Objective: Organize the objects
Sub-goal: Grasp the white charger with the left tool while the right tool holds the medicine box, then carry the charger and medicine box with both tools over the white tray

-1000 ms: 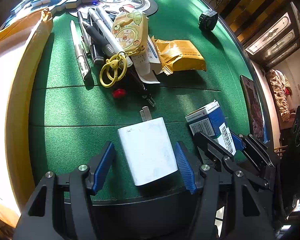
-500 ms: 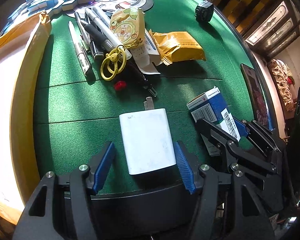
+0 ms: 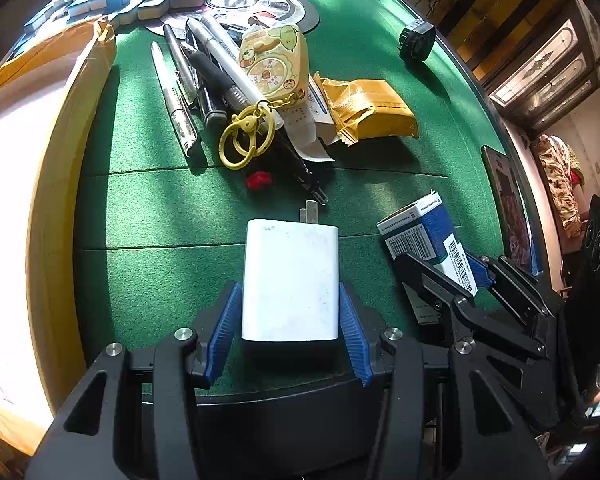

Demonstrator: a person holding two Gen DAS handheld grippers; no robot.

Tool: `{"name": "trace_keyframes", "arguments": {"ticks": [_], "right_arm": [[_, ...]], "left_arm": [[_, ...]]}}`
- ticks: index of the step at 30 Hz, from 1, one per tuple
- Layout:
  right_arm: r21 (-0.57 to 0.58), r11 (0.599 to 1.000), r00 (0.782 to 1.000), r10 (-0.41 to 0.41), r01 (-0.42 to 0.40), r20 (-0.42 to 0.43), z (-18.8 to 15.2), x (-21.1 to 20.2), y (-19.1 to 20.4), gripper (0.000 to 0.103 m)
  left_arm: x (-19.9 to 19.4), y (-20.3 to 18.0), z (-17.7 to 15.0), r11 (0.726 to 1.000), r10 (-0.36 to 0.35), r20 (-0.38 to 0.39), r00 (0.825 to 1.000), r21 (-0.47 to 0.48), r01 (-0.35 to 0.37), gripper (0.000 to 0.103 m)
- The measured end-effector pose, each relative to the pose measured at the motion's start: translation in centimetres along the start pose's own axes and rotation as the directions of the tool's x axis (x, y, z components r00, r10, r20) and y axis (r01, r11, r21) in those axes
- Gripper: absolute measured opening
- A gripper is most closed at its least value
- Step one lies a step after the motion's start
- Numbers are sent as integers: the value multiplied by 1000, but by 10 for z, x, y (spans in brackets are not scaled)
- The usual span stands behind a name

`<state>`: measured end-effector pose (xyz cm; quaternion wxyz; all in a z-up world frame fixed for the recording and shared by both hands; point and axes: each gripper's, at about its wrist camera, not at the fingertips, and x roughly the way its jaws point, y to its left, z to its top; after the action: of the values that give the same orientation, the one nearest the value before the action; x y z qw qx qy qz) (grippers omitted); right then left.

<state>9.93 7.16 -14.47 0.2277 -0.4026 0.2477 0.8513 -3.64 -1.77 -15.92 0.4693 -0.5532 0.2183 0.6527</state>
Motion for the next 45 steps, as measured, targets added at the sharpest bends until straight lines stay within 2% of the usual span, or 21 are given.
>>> {"name": "trace_keyframes", "arguments": {"ticks": [10,16,23,32,45], "right_arm": [[3,1000,1000,0,0,-1,0,0,1,31],[6,1000,1000,3,-3,2,0,0,0,31],[5,1000,1000,-9,9,7,1,-1,0,30],[25,1000,1000,16,-16,25,4,-6,-2,30],[66,995,996,76,-79,49,10,-11,6,30]], "left_arm": [[2,-9,1,997,63,55,997,32,-65,47],[1,-6,0,998,54,54,997,23,-55,47],[2,-8,1,996,78,72,994,32,-80,46],[-6,11,-5,998,-33,71,997,-52,37,46],[-28,28,-4,979,-152,108,982,-118,165,46]]}}
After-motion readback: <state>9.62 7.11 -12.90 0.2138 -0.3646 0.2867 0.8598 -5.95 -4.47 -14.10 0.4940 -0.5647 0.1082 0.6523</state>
